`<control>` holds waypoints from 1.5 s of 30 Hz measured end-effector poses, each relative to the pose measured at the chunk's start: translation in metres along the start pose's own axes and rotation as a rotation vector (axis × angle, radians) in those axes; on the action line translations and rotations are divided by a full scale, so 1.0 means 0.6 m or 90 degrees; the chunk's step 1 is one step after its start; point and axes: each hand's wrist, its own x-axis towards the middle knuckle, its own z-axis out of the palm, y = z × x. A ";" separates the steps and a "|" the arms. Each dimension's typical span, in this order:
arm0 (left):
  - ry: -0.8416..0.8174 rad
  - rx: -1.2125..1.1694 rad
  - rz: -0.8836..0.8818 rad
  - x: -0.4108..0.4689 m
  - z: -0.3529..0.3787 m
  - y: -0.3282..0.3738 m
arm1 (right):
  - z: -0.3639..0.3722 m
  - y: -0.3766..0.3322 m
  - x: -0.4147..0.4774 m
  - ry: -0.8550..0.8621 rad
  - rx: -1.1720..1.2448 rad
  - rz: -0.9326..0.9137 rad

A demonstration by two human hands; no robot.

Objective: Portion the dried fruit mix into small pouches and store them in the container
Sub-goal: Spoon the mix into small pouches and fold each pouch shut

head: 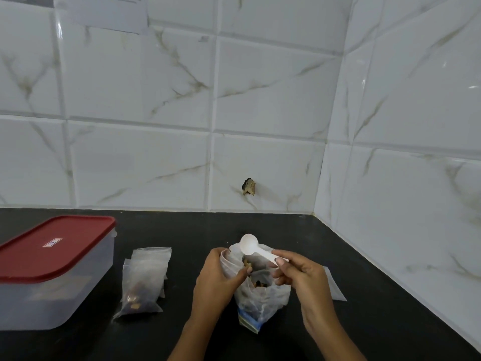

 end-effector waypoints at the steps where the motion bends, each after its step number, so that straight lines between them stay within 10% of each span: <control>1: -0.001 0.038 0.001 -0.002 0.001 0.000 | 0.000 0.004 0.000 0.015 -0.014 0.002; 10: 0.022 0.080 0.025 -0.006 0.023 0.007 | 0.001 0.039 -0.008 -0.027 -0.538 -0.260; 21: -0.061 -0.074 0.042 -0.005 0.040 0.006 | -0.025 0.044 0.016 -0.157 -0.724 -0.312; 45: 0.033 -0.189 0.041 -0.097 -0.114 -0.022 | 0.165 0.043 -0.078 -0.042 0.134 -0.051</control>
